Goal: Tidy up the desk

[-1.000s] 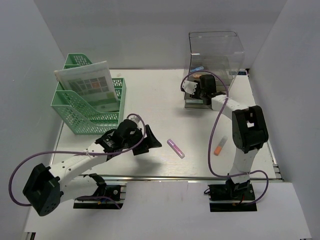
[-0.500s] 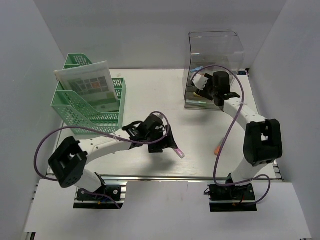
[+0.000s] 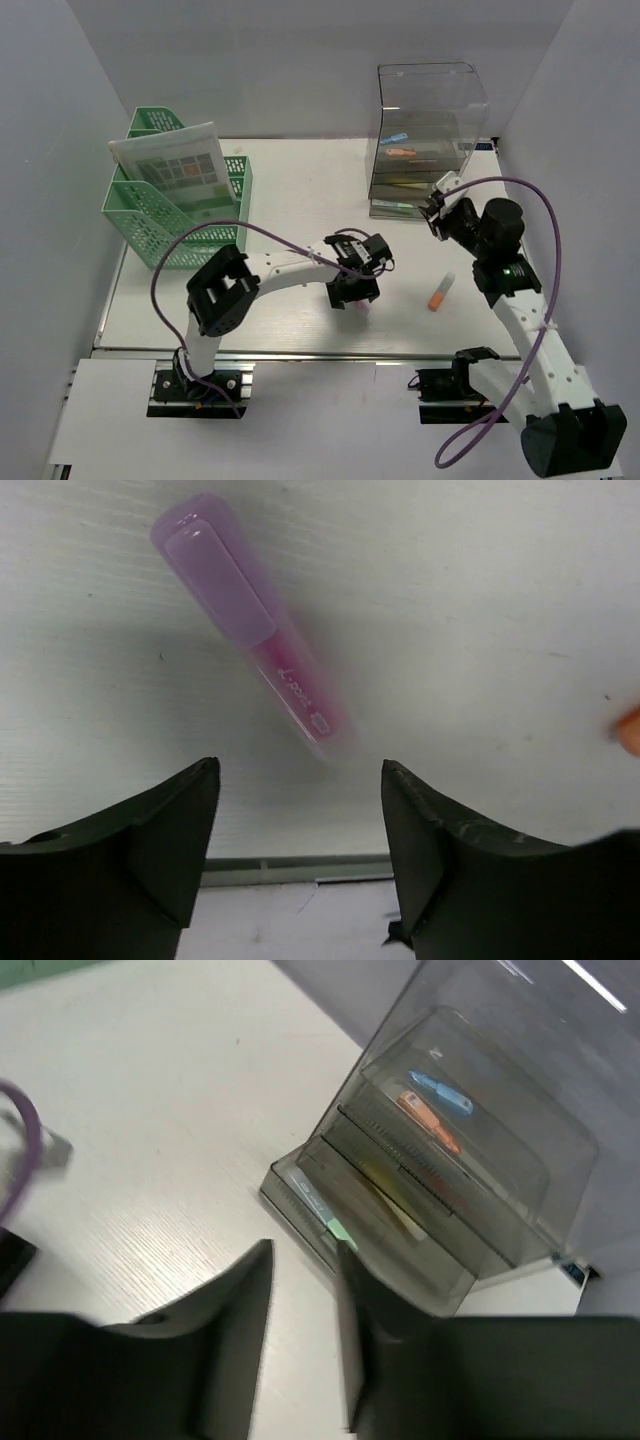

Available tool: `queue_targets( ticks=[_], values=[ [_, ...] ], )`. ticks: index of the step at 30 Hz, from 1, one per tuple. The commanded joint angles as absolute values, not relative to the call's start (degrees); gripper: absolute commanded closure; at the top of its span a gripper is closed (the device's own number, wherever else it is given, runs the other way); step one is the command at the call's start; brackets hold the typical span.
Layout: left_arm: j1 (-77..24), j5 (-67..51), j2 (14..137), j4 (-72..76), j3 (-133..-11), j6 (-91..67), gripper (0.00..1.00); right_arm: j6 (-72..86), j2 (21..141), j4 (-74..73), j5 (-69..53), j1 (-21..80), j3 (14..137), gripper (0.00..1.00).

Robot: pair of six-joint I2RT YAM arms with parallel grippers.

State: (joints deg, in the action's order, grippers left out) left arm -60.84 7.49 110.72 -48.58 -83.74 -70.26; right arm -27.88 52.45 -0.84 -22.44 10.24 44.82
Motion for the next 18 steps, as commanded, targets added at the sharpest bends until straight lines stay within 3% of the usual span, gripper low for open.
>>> queue_targets(
  ticks=[1,3,18],
  values=[
    [-61.9,12.6,113.8,-57.8,-89.1,-77.1,0.26,-16.7,48.7,-1.6,-16.6,9.9,44.9,0.69],
    [-61.9,13.0,116.0,-58.3,-91.5,-77.7,0.28,-12.5,47.4,-3.2,-15.6,9.4,44.6,1.00],
    [-60.6,12.4,123.7,-59.5,-98.2,-79.0,0.45,-12.1,40.1,-0.7,-14.0,8.6,37.6,1.00]
  ],
)
